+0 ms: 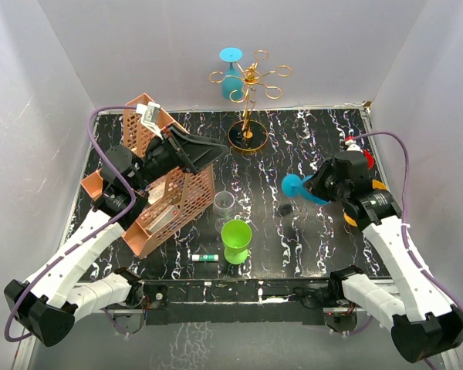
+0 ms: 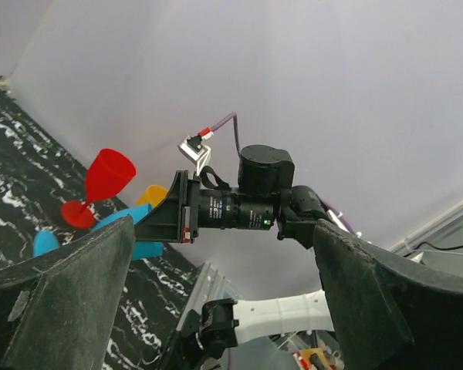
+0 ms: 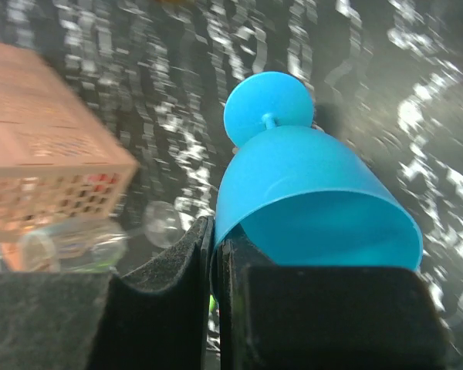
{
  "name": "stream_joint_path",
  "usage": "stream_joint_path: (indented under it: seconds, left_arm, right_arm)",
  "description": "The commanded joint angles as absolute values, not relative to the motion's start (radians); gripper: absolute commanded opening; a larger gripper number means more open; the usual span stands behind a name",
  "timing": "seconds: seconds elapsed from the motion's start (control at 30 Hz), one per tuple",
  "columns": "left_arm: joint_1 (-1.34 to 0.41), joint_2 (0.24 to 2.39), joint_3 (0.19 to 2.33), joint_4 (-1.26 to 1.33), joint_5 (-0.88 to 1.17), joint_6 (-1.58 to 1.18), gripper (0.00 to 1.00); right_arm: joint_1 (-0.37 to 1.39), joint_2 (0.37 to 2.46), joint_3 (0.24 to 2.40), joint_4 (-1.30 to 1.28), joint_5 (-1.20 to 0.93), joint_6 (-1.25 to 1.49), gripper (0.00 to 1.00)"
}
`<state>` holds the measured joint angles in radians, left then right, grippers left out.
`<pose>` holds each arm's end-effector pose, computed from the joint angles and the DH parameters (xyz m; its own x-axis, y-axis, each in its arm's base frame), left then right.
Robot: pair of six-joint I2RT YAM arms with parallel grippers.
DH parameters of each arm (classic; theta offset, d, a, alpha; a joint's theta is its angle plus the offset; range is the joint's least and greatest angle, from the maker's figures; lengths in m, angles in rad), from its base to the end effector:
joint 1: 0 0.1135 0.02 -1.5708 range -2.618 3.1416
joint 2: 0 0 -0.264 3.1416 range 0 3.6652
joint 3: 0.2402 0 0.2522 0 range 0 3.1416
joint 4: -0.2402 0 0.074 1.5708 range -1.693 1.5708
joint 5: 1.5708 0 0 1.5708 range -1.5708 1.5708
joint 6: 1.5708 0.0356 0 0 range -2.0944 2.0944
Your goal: Take the wine glass off the wine glass rack
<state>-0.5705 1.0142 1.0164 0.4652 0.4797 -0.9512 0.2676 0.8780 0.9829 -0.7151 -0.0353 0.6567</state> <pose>0.1760 -0.1324 0.4458 -0.4521 -0.5680 -0.6877 0.7883 0.1063 -0.6060 0.1718 0.0484 0.3392 -0.6160 0.4637 -0.6367 0.1060 0.8498 0.5164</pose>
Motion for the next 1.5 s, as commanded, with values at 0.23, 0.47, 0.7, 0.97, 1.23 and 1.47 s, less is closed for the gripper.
stream_joint_path:
  seconds: [0.23,0.47,0.7,0.97,1.23,1.47]
  left_arm:
    - [-0.566,0.995,1.068,0.354,0.470,-0.809,0.97]
    - [-0.565,0.980,1.063,0.342,0.459,-0.793,0.97]
    - [-0.566,0.969,1.049,0.341,0.450,-0.789,0.97]
    - [-0.566,0.980,1.069,0.322,0.460,-0.771,0.97]
    - [-0.566,0.969,1.071,0.302,0.451,-0.752,0.97]
    - [-0.565,0.963,1.085,0.272,0.449,-0.721,0.97]
  right_arm:
    - [0.271,0.857,1.045,-0.992,0.263,0.796,0.08]
    - [0.271,0.872,1.063,-1.066,0.290,0.838,0.08]
    - [0.271,0.909,1.065,-1.120,0.264,0.891,0.08]
    - [0.268,0.950,1.073,-1.149,0.310,0.906,0.08]
    - [0.255,1.014,1.086,-1.169,0.295,0.922,0.08]
    - [0.243,1.068,1.081,-1.176,0.305,0.932,0.08]
